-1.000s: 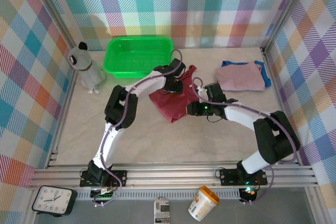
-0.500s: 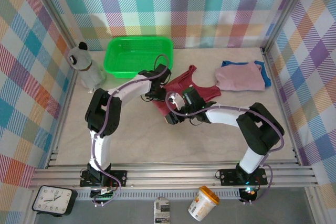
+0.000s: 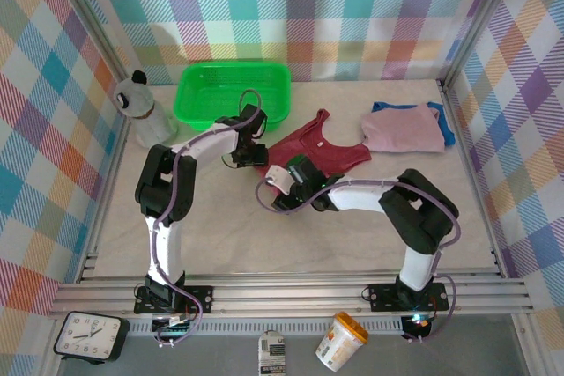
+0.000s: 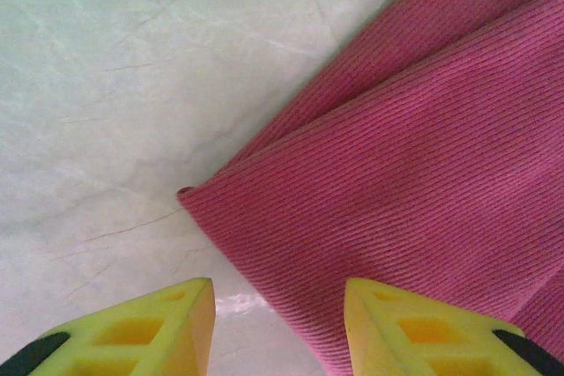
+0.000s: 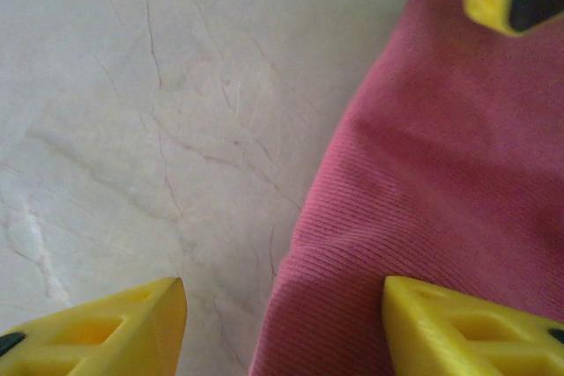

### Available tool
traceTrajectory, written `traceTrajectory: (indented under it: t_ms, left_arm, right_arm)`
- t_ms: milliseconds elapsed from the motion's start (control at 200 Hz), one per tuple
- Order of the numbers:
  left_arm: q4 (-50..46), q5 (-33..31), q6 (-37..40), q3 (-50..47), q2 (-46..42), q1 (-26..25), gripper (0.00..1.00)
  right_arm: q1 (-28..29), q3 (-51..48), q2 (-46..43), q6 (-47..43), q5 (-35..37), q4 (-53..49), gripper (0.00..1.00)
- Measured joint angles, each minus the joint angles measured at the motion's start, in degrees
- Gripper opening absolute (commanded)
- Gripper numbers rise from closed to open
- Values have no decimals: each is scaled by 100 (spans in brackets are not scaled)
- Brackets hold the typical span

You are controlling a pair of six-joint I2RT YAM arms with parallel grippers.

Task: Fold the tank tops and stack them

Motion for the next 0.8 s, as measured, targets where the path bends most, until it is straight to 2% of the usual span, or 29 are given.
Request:
traceTrajectory:
  t_ms: [170,260,375,520,660,800]
  left_arm:
    - [52,125,11,13,295,35,42]
    - [31,146,46,81,319,57,40]
    - [11,105,131,101,348,76,33]
    - [-13,68,254,101,348,107,19]
    - [-15,85,326,131,348,120,3]
    - [-205,-26,348,136,291,120,0]
  right_arm:
    - [66,39,184,-313,330,-76,54]
    - [85,42,186,-326,400,-111,41]
    - [90,42,184,-295,514,-140,23]
    - [90,42,133,-210,535,-192,8]
    - [90,42,4,-98,452,-400,4]
    - [190,42,-133,98,313,-605,3]
